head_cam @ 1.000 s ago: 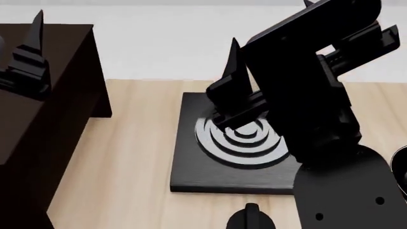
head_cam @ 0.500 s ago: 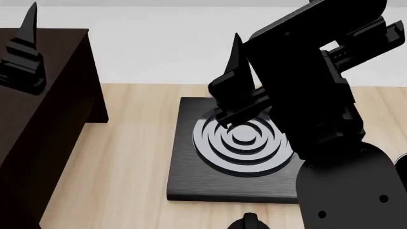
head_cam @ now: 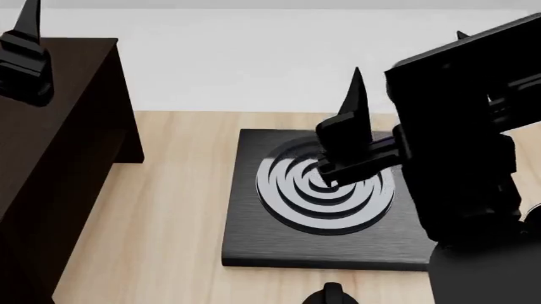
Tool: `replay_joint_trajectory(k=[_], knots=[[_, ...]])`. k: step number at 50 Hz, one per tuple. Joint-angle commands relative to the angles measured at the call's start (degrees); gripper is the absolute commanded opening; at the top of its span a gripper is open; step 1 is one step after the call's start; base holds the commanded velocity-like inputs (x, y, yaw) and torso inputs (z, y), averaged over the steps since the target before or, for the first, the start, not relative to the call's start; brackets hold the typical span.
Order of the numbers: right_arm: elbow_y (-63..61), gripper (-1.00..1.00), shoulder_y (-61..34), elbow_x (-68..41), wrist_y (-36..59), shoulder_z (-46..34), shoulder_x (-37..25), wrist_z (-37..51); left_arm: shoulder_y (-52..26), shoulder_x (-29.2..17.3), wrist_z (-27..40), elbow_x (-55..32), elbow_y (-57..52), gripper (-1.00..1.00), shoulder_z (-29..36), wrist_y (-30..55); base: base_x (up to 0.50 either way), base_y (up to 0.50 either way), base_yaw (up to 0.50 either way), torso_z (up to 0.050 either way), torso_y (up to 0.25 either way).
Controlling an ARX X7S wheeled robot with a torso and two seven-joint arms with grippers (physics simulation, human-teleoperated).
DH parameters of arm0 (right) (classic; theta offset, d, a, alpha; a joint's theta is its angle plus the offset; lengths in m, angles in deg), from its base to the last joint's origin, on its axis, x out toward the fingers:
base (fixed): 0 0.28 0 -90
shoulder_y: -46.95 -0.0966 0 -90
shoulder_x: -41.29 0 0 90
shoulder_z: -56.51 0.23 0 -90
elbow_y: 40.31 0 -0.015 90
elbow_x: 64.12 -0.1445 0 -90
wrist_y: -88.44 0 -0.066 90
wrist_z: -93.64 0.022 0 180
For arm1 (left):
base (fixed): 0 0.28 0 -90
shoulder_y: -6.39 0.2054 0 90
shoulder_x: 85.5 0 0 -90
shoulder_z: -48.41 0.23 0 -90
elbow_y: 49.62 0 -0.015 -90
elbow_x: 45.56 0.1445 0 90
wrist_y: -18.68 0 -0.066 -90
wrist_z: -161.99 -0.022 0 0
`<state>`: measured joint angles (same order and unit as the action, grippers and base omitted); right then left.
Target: Put the frying pan under the cabinet shelf.
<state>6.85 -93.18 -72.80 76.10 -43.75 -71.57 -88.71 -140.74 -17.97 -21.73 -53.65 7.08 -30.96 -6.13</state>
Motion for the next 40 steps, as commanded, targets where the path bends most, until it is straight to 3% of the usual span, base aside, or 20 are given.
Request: replay_joint_trajectory(k=[1,16,20,29,40], knots=[[-5.4,1.0,2.7,-1.0,7.1,5.5,-0.7,-0.3,-2.4,-0.4,-0.3,0.2,2.2,1.0,1.1,-0.3,0.0,0.0,0.0,0.0,0.0],[-9.3,1.0,6.1,-4.2,12.3,10.4,-3.4,0.7,-4.8,0.0,0.0,0.2,2.1,1.0,2.1,1.5,0.0,0.0,0.0,0.0,0.0],[-9.2,1.0,7.2,-11.9,12.3,12.8,-5.8,6.1,-5.4,0.0,0.0,0.2,2.1,1.0,2.4,1.9,0.0,0.0,0.0,0.0,0.0],[-6.9,1.0,7.9,-45.6,12.1,21.2,-13.3,30.4,-5.9,0.0,0.1,0.1,2.5,1.0,2.6,1.7,0.0,0.0,0.0,0.0,0.0],[-6.5,1.0,15.5,-49.7,8.8,25.9,-16.6,34.0,-5.3,0.0,0.2,0.0,3.4,1.0,2.9,0.7,0.0,0.0,0.0,0.0,0.0]])
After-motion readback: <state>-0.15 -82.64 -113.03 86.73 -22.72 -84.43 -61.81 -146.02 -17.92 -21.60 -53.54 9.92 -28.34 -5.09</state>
